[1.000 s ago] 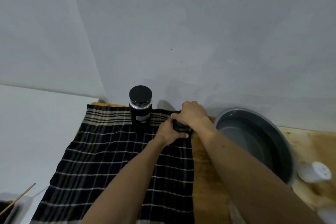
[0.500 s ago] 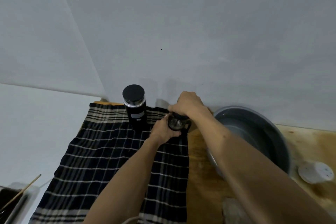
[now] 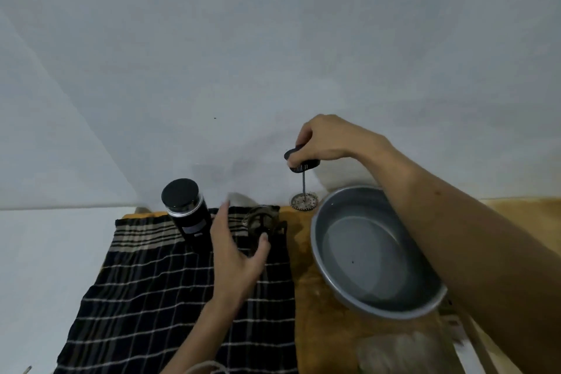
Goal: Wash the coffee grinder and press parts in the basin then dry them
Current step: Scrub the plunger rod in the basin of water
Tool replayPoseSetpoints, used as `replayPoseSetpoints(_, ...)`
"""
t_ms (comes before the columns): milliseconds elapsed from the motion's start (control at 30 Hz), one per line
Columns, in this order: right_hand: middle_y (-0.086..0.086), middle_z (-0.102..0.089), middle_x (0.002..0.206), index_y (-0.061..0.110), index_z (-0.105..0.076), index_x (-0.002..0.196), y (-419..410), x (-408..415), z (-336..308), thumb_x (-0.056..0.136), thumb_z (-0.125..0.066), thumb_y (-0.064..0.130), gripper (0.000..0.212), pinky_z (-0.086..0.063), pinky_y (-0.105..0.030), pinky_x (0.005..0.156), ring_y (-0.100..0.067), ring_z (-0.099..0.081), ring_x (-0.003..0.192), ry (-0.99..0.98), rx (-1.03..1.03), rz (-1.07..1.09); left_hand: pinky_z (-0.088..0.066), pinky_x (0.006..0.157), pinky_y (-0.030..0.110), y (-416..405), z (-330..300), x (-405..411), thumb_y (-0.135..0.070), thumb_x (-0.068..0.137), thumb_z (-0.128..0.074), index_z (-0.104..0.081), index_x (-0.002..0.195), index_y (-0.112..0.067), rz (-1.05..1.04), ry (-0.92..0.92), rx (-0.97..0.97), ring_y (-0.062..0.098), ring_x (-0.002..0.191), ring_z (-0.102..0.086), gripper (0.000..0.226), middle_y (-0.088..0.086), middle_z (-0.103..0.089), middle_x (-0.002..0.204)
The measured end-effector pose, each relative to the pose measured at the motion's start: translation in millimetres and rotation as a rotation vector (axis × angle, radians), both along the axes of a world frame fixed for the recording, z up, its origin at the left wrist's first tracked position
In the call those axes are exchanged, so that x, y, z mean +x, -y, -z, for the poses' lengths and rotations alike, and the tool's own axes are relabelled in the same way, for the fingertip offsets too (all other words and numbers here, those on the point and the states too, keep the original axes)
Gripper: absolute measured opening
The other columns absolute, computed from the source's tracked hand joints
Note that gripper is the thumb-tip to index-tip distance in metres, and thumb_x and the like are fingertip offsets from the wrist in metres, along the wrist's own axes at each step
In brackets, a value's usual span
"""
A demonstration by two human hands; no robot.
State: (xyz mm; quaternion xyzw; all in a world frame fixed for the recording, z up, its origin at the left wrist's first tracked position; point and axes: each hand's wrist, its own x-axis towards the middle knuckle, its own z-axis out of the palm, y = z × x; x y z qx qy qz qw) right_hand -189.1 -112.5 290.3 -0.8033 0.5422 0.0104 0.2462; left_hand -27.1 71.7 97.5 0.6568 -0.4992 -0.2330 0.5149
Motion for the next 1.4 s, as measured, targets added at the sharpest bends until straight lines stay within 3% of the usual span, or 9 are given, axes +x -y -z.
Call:
replayPoseSetpoints(133, 0.011, -0.066, 0.117, 0.026, -0.062, 0.126, 2.6, -37.9, -6.7, 0.063, -0.087, 0.054, 0.074, -0.055, -0.035, 0.091, -0.014, -0.063, 0.106, -0.07, 0.039, -0.053, -0.035, 0.107, 0.012, 56.0, -60.9, -38.9, -0.049, 0.081, -0.079, -0.02, 0.162, -0.027, 0.345, -0.014, 0.094, 0.004, 0.14, -0.038, 0.103, -0.014, -0.029, 0.16)
replayPoseSetpoints(333, -0.002, -0.047, 0.144, 0.035, -0.019, 0.148, -7.0, -86.8, 16.1, 0.056, -0.092, 0.045, 0.118, -0.049, -0.042, 0.1, -0.026, -0.056, 0.117, -0.175, 0.166, -0.027, -0.039, 0.115, 0.031, 102.0, -54.7, -101.8, -0.041, 0.079, -0.087, -0.009, 0.164, -0.029, 0.679, 0.107, 0.215, 0.014, 0.144, -0.041, 0.116, -0.004, -0.032, 0.165)
replayPoseSetpoints(500, -0.009, -0.042, 0.14, 0.041, -0.004, 0.151, -17.0, -121.3, 44.0, 0.058, -0.092, 0.038, 0.128, -0.054, -0.043, 0.092, -0.03, -0.055, 0.109, -0.137, 0.194, 0.03, -0.053, 0.093, 0.017, 94.9, -32.3, -146.9, -0.031, 0.091, -0.078, -0.044, 0.138, -0.046, 0.658, 0.106, 0.104, 0.006, 0.115, -0.063, 0.06, -0.02, -0.063, 0.123)
replayPoseSetpoints(633, -0.01, -0.035, 0.149, 0.04, -0.003, 0.155, -19.5, -138.7, 66.0, 0.062, -0.091, 0.039, 0.129, -0.05, -0.038, 0.088, -0.028, -0.051, 0.11, -0.062, 0.235, 0.085, -0.047, 0.082, 0.004, 98.4, -10.8, -167.0, -0.029, 0.091, -0.075, -0.056, 0.143, -0.014, 0.562, 0.211, 0.067, 0.007, 0.107, -0.064, 0.057, -0.001, -0.07, 0.125)
replayPoseSetpoints(800, -0.002, -0.032, 0.16, 0.042, -0.022, 0.153, -21.8, -167.2, 85.1, 0.07, -0.081, 0.054, 0.103, -0.043, -0.039, 0.102, -0.025, -0.045, 0.135, 0.188, 0.24, 0.27, -0.04, 0.055, 0.009, 104.4, -1.1, -175.2, -0.033, 0.099, -0.064, -0.066, 0.128, -0.009, 0.374, 0.313, 0.32, 0.029, 0.091, -0.071, 0.038, 0.013, -0.076, 0.107)
replayPoseSetpoints(967, -0.002, -0.059, 0.138, 0.023, -0.056, 0.139, -31.2, -206.0, 137.2, 0.087, -0.07, 0.046, 0.059, -0.047, -0.037, 0.103, -0.021, -0.059, 0.119, 0.183, 0.242, 0.546, -0.052, 0.09, 0.043, 116.8, 20.2, -177.2, -0.038, 0.102, -0.054, -0.055, 0.134, -0.004, 0.329, 0.416, 0.625, 0.039, 0.112, -0.066, 0.047, 0.022, -0.069, 0.123)
replayPoseSetpoints(1067, -0.008, -0.068, 0.109, 0.004, -0.069, 0.118, -44.9, -224.6, 187.8, 0.091, -0.064, 0.03, 0.038, -0.057, -0.034, 0.087, -0.023, -0.065, 0.096, 0.254, 0.356, 0.779, -0.051, 0.087, 0.041, 120.9, 26.4, -179.4, -0.033, 0.105, -0.048, -0.039, 0.147, 0.0, 0.323, 0.403, 0.734, 0.038, 0.112, -0.065, 0.055, 0.022, -0.064, 0.13)
replayPoseSetpoints(1233, -0.016, -0.064, 0.095, -0.002, -0.061, 0.114, -72.5, -228.4, 247.6, 0.097, -0.052, 0.019, 0.028, -0.051, -0.037, 0.075, -0.03, -0.06, 0.084, 0.542, 0.559, 1.163, -0.046, 0.045, 0.025, 134.4, 31.8, -184.8, -0.029, 0.107, -0.043, -0.041, 0.15, -0.007, 0.282, 0.255, 0.835, 0.017, 0.055, -0.057, 0.049, 0.015, -0.068, 0.107)
replayPoseSetpoints(1400, -0.012, -0.064, 0.077, 0.002, -0.065, 0.092, -86.9, -219.3, 253.2, 0.102, -0.051, 0.012, 0.019, -0.053, -0.034, 0.064, -0.023, -0.06, 0.07, 0.854, 0.643, 1.396, -0.055, 0.045, 0.032, 137.9, 55.2, -183.8, -0.028, 0.104, -0.051, -0.058, 0.129, -0.001, 0.235, 0.079, 0.892, 0.031, 0.066, -0.072, 0.038, 0.019, -0.07, 0.095)
